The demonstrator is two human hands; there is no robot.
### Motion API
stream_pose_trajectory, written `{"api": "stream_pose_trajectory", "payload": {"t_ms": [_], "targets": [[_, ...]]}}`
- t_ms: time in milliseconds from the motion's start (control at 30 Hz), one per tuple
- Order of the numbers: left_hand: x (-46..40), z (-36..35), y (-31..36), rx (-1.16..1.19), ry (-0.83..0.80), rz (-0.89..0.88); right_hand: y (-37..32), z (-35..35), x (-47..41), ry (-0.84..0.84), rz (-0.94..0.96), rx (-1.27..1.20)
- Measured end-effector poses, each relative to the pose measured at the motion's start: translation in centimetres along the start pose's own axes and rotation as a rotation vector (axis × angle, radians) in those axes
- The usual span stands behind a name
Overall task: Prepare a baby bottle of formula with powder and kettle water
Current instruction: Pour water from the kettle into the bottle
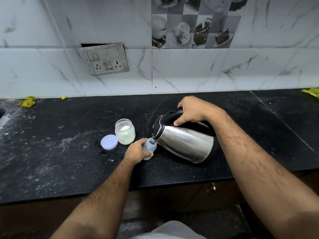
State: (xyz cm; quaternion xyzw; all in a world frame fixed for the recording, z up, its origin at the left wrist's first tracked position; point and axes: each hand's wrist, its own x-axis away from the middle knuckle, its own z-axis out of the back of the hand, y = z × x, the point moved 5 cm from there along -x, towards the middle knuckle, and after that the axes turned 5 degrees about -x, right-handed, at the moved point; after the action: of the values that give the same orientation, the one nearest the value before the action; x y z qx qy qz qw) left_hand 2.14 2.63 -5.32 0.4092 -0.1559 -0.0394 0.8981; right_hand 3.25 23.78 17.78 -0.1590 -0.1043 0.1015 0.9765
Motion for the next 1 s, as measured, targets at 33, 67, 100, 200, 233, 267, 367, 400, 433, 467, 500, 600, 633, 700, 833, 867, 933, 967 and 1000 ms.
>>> {"api": "stream_pose_trajectory", "payload": {"t_ms": [33,67,100,200,233,267,367,400,433,467,500,600,633,700,833,867,933,967,1000], "targets": [[0.0,0.0,0.0,0.001,-0.003,0.0,0.0,0.1,0.0,0.002,-0.001,-0.009],[-0.1,0.0,-0.1,0.003,-0.004,0.0,-0.1,0.1,0.0,0.003,-0.003,-0.016],[-0.1,0.0,-0.1,0.002,-0.004,-0.001,-0.1,0.2,0.0,0.006,-0.004,-0.017],[-0.1,0.0,-0.2,0.001,-0.005,0.002,-0.3,0.3,0.1,0.004,0.0,-0.01],[-0.1,0.0,-0.2,0.001,-0.007,0.003,-0.4,0.3,0.1,0.001,0.002,-0.008],[-0.2,-0.1,-0.3,0.004,-0.009,0.005,-0.5,0.4,0.1,0.0,0.003,-0.007],[-0.3,-0.1,-0.3,0.01,-0.01,-0.002,-0.6,0.4,0.0,-0.007,0.004,-0.008],[-0.3,-0.1,-0.3,0.013,-0.009,-0.004,-0.6,0.4,0.0,-0.011,0.001,-0.01],[-0.2,0.0,-0.2,0.012,-0.006,-0.005,-0.7,0.4,-0.1,-0.014,-0.005,-0.013],[-0.1,0.0,0.0,0.012,-0.002,-0.008,-0.7,0.4,0.0,-0.018,-0.008,-0.017],[-0.1,0.0,0.1,0.01,0.002,-0.01,-0.7,0.5,0.0,-0.02,-0.01,-0.019],[0.0,0.1,0.2,0.018,0.002,-0.007,-0.9,0.7,0.2,-0.023,-0.008,-0.015],[0.1,0.1,0.2,0.018,0.0,-0.005,-1.0,0.7,0.2,-0.021,-0.006,-0.016],[0.1,0.0,0.1,0.019,-0.001,-0.004,-1.1,0.8,0.2,-0.019,-0.001,-0.018],[0.1,0.0,0.1,0.024,-0.011,-0.006,-1.2,0.7,0.3,-0.036,-0.01,-0.027],[0.0,0.0,0.1,0.027,-0.011,-0.002,-1.2,0.8,0.3,-0.035,-0.008,-0.027],[0.0,0.0,0.0,0.033,-0.012,0.0,-1.3,0.8,0.3,-0.03,-0.001,-0.023],[-0.1,-0.1,-0.1,0.037,-0.012,0.001,-1.4,0.8,0.3,-0.029,0.003,-0.021],[-0.1,-0.1,-0.1,0.042,-0.011,0.001,-1.4,0.8,0.2,-0.031,0.005,-0.019]]}}
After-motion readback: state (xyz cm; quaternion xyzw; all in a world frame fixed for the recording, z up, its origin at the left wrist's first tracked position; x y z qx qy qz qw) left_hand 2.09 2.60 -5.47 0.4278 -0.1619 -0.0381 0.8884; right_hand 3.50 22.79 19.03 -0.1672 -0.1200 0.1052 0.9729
